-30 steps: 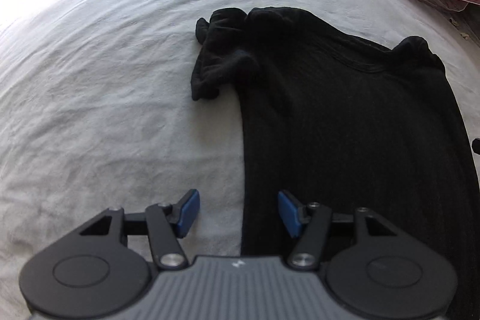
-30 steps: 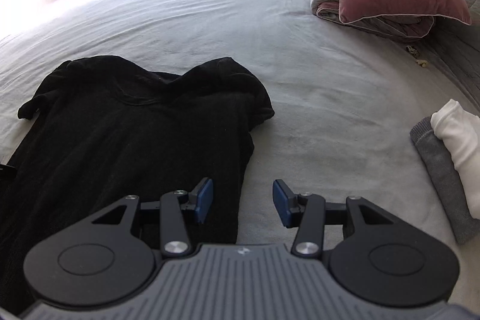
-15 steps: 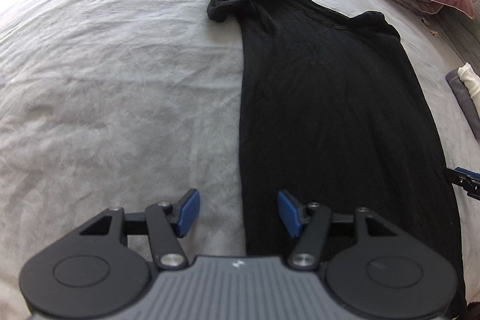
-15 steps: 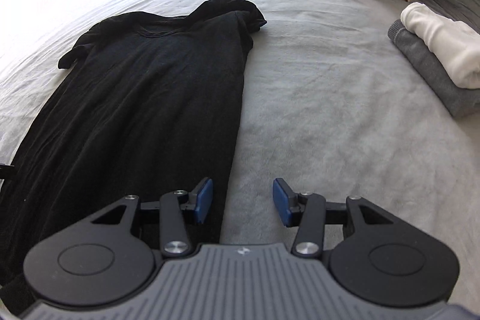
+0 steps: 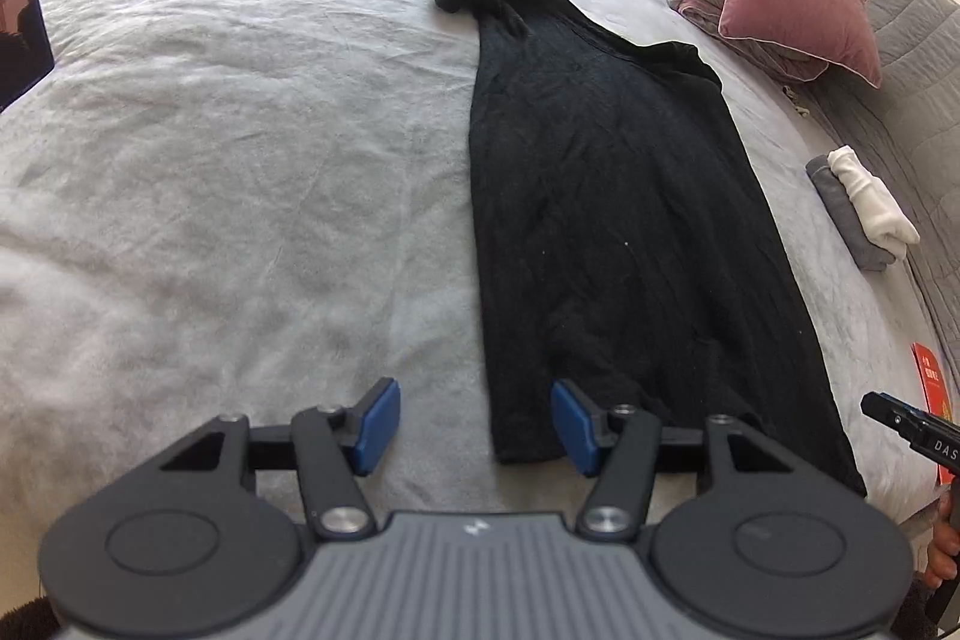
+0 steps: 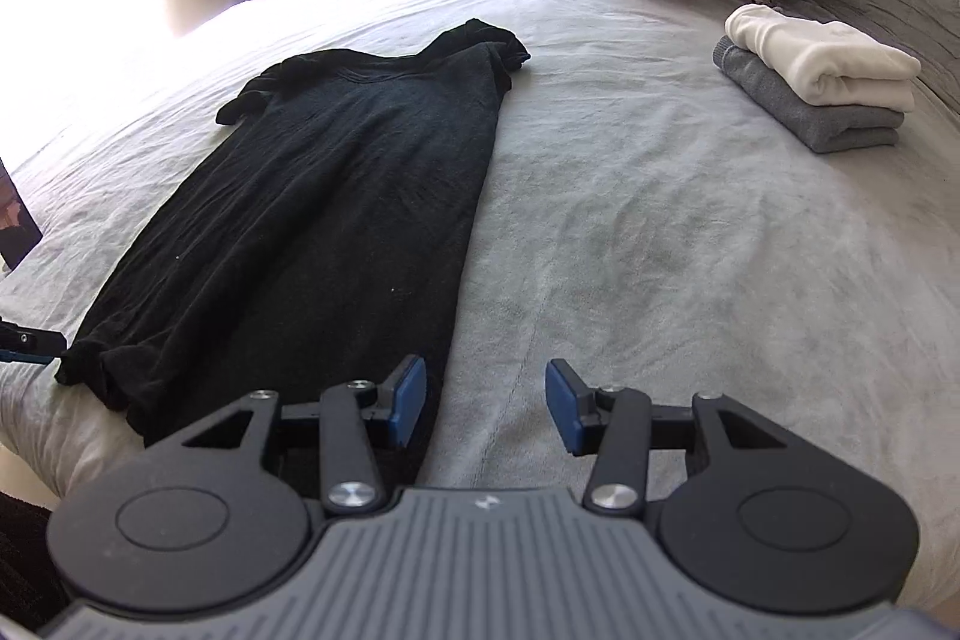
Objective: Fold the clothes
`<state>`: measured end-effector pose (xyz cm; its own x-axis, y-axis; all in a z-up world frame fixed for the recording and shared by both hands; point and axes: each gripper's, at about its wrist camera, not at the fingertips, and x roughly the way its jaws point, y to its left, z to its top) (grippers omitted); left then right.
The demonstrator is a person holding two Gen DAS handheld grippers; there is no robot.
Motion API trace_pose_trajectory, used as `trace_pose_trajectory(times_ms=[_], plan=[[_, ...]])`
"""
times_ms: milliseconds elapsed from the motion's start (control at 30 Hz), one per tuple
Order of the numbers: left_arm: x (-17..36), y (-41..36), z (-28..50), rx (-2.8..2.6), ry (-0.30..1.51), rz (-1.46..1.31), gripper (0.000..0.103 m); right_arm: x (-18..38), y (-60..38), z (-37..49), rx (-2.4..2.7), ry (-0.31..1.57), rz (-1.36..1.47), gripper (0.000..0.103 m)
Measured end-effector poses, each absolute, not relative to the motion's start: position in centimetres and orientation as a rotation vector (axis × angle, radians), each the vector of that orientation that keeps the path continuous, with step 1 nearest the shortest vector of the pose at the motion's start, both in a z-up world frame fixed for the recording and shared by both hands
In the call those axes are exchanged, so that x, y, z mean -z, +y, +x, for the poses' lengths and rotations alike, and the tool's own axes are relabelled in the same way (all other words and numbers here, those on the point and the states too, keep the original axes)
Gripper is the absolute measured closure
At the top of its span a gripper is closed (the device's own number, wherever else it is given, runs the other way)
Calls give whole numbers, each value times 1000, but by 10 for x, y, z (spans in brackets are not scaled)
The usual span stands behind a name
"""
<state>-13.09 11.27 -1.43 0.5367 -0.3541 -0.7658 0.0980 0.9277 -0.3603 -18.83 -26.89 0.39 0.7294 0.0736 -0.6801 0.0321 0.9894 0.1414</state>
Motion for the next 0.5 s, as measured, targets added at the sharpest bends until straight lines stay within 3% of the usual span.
trace_pose_trajectory(times_ms=[33,67,333,500], plan=[[15,114,-135,275,967,-300,62,-2,-269,-195,-31,751,172,55],[17,116,-137,280,965,-324,66,-1,-270,-201,-39,747,196,55],[32,140,-147,279,955,-605,66,19,-271,-231,-84,739,468,60],[36,147,-152,247,947,-700,69,15,-254,-240,-44,680,400,61]])
